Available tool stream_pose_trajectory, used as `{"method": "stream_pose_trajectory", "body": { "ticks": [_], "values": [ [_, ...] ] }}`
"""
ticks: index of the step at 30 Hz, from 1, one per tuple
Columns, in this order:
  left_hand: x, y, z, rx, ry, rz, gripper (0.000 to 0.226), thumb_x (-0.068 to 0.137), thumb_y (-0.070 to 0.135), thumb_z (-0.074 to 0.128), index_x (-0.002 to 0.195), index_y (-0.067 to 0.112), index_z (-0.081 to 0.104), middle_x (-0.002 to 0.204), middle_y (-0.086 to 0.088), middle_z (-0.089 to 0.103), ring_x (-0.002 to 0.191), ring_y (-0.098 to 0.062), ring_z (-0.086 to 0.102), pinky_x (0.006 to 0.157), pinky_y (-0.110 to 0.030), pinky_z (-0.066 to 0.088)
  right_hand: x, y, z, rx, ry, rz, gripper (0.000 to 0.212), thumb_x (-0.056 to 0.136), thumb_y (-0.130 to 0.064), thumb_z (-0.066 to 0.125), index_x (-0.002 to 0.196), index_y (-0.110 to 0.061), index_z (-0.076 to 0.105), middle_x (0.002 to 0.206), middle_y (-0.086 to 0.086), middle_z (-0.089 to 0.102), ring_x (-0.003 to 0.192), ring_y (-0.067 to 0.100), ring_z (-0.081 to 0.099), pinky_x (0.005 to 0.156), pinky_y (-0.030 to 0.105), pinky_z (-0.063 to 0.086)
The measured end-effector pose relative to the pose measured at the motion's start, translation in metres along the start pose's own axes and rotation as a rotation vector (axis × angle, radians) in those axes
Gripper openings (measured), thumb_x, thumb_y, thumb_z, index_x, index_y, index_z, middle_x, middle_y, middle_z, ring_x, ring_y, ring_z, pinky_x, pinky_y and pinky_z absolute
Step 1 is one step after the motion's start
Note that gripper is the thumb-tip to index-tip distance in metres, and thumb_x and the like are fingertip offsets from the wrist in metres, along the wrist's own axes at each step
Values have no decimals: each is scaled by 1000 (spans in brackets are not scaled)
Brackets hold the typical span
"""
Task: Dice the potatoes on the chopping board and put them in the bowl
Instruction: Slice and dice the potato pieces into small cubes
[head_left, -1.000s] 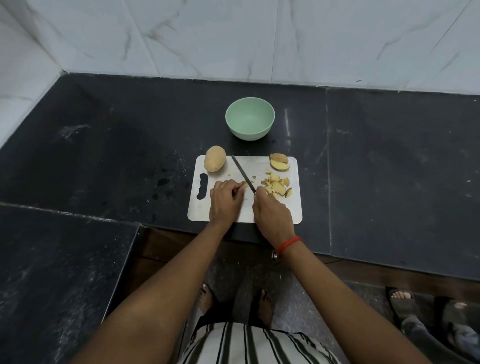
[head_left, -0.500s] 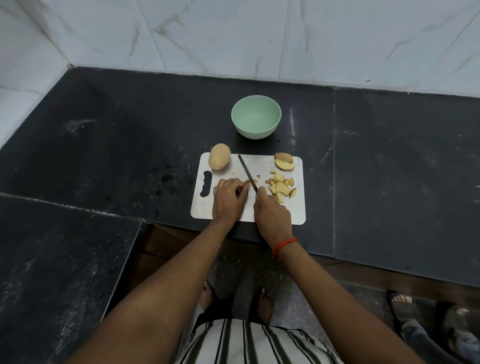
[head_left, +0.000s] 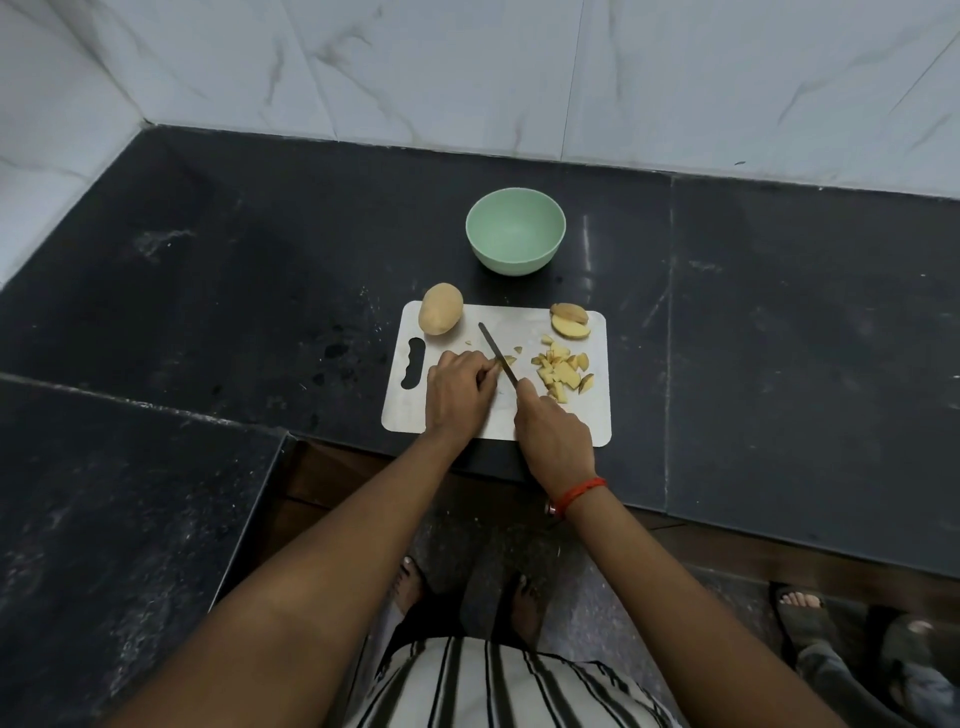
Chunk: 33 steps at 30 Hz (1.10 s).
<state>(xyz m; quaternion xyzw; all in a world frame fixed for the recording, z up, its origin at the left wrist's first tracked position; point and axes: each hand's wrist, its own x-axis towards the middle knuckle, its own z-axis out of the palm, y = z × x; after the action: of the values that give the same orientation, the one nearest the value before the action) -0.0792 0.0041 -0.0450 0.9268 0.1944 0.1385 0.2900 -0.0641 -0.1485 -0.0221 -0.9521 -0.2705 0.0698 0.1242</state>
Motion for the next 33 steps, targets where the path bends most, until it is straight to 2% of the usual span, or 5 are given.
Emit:
{"method": "stream_pose_trajectory", "body": {
  "ticks": [9, 15, 19, 24, 33],
  "values": [
    [0, 1, -6, -47, -21, -7, 26, 101, 35, 59, 78, 24, 53, 76, 8, 56, 84, -18, 48, 77, -41, 41, -53, 21, -2, -39, -21, -9, 12, 104, -22, 39, 115, -20, 37, 89, 4, 63, 67, 36, 66, 50, 35, 39],
    [-2, 1, -7, -53, -19, 16, 28, 102, 35, 59, 82, 16, 61, 80, 2, 62, 83, -19, 49, 75, -40, 39, -77, 30, -5, 220, 82, 62, 17, 105, -30, 39, 92, -25, 27, 74, 5, 60, 60, 38, 60, 51, 40, 49],
    [-3, -3, -5, -34, -20, 33, 23, 102, 29, 58, 84, 15, 62, 83, 0, 64, 85, -22, 51, 74, -42, 40, -52, 20, -5, 253, 189, 30, 14, 106, -30, 35, 97, -18, 38, 73, 5, 57, 59, 35, 58, 49, 39, 47],
    [-5, -2, -2, -21, 14, 32, 26, 102, 30, 56, 82, 16, 61, 82, 2, 63, 85, -20, 49, 75, -38, 38, 0, -8, -6, 214, 122, -1, 11, 104, -25, 39, 109, -16, 43, 86, 10, 64, 68, 36, 62, 55, 39, 45],
    [-2, -7, -1, -26, -2, 45, 22, 99, 25, 58, 80, 15, 60, 82, 3, 63, 86, -20, 50, 76, -41, 41, 4, -17, 3, 102, 66, 28, 17, 105, -24, 38, 117, -16, 46, 89, 9, 63, 69, 38, 63, 54, 34, 32]
  ]
}}
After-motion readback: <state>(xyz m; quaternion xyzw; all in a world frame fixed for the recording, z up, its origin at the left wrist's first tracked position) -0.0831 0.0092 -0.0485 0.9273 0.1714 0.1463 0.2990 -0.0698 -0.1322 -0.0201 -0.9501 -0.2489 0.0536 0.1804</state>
